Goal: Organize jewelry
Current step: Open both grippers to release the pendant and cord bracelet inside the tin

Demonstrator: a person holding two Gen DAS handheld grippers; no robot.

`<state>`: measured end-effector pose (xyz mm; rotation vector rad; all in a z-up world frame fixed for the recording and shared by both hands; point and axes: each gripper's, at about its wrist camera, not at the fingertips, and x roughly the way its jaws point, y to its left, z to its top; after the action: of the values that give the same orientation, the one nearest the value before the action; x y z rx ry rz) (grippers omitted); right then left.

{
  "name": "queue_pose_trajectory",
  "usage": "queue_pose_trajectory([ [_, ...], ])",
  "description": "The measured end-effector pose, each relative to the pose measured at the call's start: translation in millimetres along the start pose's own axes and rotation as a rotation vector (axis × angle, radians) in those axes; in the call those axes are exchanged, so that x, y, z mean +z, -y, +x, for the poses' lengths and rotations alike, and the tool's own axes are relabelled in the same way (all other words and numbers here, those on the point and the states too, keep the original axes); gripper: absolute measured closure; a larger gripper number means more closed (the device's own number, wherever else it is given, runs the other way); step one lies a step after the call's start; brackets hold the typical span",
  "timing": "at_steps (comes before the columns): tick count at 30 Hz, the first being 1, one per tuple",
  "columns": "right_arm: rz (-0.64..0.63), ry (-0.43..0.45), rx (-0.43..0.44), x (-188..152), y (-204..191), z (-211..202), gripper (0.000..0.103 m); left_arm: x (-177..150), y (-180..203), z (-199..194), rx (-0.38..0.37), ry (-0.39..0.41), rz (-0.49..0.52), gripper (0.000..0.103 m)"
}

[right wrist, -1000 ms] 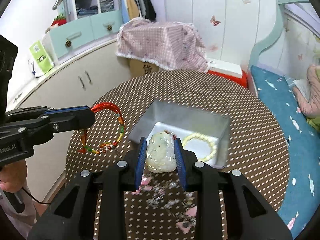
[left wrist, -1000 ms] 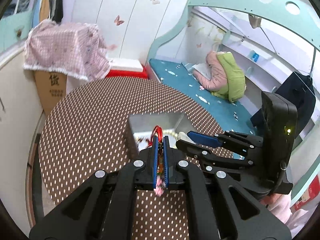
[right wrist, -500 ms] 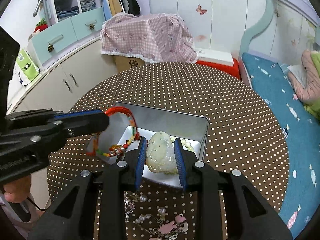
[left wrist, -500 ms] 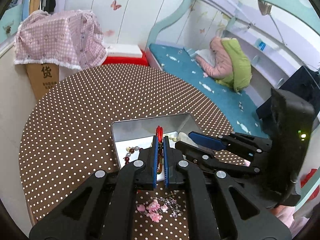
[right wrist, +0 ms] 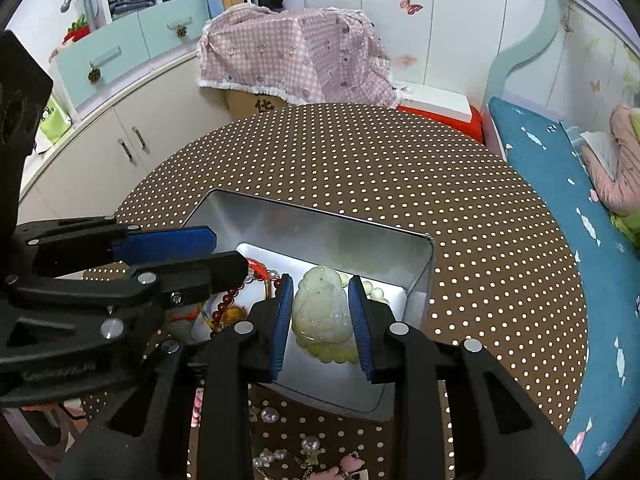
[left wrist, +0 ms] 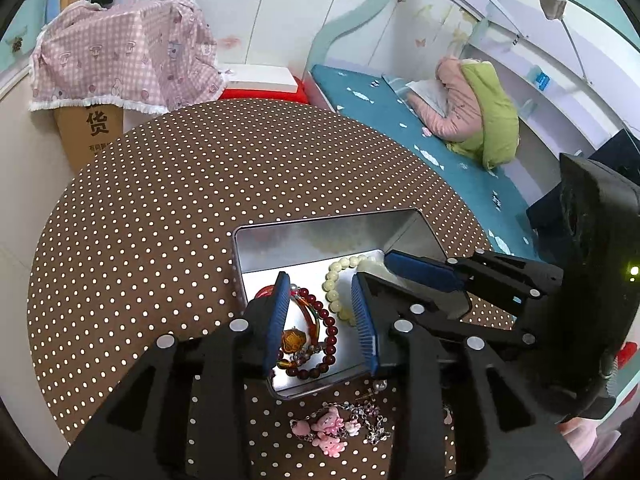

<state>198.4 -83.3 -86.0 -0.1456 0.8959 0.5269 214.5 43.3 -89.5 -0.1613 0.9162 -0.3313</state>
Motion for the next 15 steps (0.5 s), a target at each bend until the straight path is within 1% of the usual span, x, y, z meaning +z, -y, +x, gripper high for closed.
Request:
queue_pose_trajectory([
  [7,0.004,-0.007,-0.005,1,2,1,0.077,-4,-3,-3,-0.008,0.005,0.004,0.07],
  [15,0.024,0.029,-0.018,-3,7,-18,0.077,-8,-1,-11,0.001,0.01,0.002,0.068],
])
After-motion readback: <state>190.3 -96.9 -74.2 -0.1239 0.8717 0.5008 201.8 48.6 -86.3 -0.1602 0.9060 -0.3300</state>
